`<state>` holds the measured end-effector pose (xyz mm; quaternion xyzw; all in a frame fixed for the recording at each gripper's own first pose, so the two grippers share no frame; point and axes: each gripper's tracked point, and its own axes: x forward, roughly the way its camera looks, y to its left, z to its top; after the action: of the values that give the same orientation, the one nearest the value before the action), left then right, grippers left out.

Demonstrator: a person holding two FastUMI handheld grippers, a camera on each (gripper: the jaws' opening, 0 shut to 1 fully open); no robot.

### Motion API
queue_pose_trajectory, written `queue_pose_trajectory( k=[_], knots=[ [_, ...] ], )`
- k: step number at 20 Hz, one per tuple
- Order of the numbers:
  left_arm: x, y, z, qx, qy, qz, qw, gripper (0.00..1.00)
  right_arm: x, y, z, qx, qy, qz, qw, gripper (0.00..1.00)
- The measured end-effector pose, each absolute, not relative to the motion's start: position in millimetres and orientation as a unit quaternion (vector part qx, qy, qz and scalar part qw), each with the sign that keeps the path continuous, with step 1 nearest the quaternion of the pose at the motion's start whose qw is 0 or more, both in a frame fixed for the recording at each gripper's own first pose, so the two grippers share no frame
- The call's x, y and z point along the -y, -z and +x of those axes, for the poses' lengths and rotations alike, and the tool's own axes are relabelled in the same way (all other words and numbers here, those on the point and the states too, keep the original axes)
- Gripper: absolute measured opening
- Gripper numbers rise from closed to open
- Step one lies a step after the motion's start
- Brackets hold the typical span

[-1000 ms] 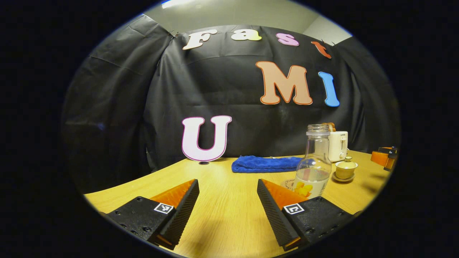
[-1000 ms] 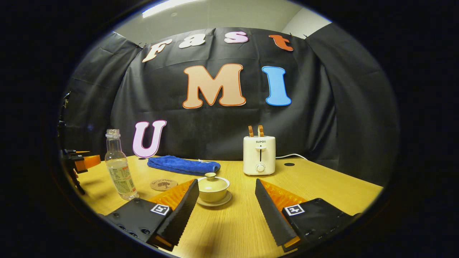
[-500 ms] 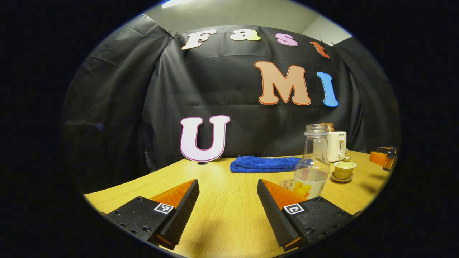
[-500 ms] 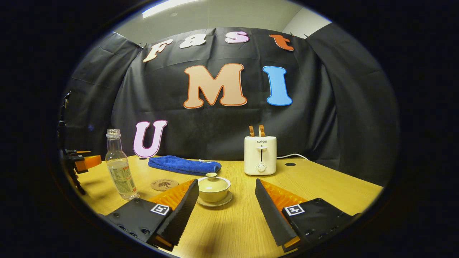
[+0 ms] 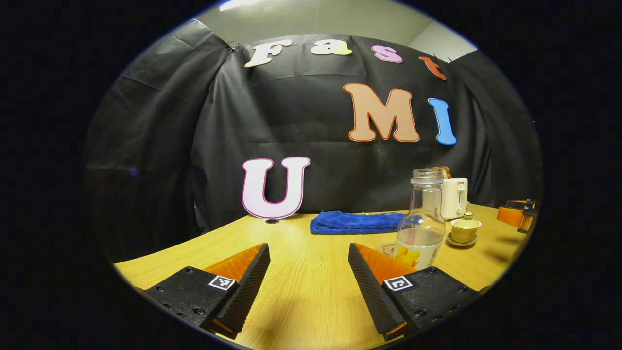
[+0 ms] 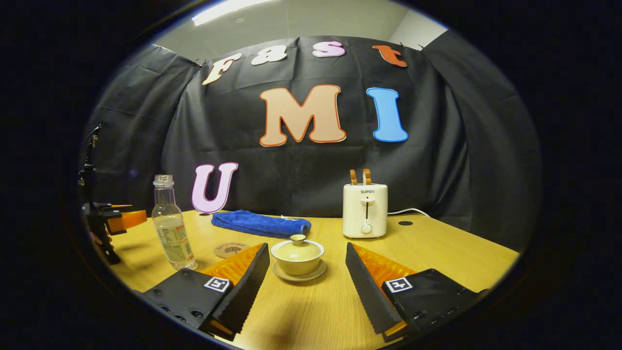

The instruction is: Open the teacup lid with one hand, grasp the water bottle and pour water into the teacup with the other hand; after pouring, place the water bottle on the coaster and then close the teacup lid.

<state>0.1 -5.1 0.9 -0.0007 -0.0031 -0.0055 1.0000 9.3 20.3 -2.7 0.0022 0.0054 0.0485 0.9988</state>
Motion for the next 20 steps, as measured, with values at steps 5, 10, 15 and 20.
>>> queue_pose_trajectory(
  k=[5,10,15,20],
  knots=[
    [4,-1,0,0.003,0.005,-0.001,1.000,0.95,-24,4,28,-0.008,-0.050,0.002,0.999,1.00],
    [5,-1,-1,0.003,0.006,-0.001,1.000,0.95,-31,7,54,-0.015,-0.058,0.001,0.998,0.99],
    [5,0,0,0.002,0.007,-0.001,1.000,0.95,-42,17,81,-0.042,-0.073,-0.001,0.996,0.94],
    [6,-1,0,0.002,0.009,-0.002,1.000,0.95,-49,22,100,-0.062,-0.077,-0.008,0.995,0.94]
  ],
)
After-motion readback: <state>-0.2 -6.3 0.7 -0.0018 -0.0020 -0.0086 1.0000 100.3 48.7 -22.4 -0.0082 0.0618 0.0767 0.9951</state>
